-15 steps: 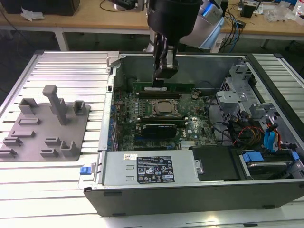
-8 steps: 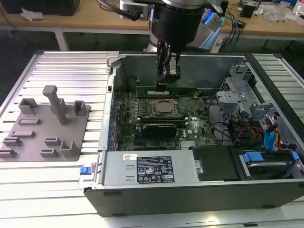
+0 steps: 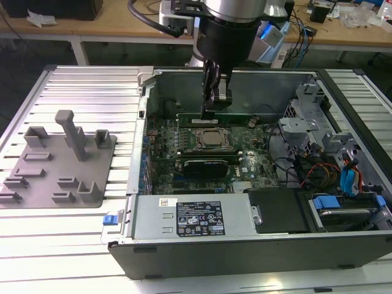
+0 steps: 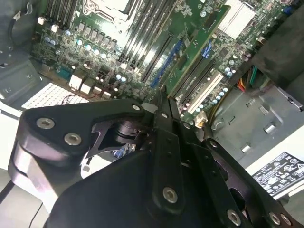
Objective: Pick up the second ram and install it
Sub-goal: 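Pick up the second ram and move it above second insertion slot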
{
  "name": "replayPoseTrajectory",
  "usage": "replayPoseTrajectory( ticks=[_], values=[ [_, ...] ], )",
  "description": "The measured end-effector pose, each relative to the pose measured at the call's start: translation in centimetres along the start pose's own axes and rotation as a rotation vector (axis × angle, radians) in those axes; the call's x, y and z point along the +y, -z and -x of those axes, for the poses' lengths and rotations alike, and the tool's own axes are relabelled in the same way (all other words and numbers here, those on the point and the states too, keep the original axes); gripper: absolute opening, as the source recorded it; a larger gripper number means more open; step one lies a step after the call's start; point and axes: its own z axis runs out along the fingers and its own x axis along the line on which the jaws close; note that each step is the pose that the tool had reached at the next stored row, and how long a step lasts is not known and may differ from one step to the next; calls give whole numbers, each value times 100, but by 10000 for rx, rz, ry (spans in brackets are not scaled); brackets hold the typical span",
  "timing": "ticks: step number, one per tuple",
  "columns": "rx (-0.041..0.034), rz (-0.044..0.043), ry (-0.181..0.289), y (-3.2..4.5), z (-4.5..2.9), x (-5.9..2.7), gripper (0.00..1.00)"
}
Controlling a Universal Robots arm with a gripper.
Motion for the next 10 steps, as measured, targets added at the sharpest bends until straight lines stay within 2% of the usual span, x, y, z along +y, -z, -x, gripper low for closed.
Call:
replayPoseTrajectory(
  ticks=[5,10],
  values=[
    [-13,0,1,-52,93,-4,10],
    [-20,0,2,-123,238,-11,10]
  ],
)
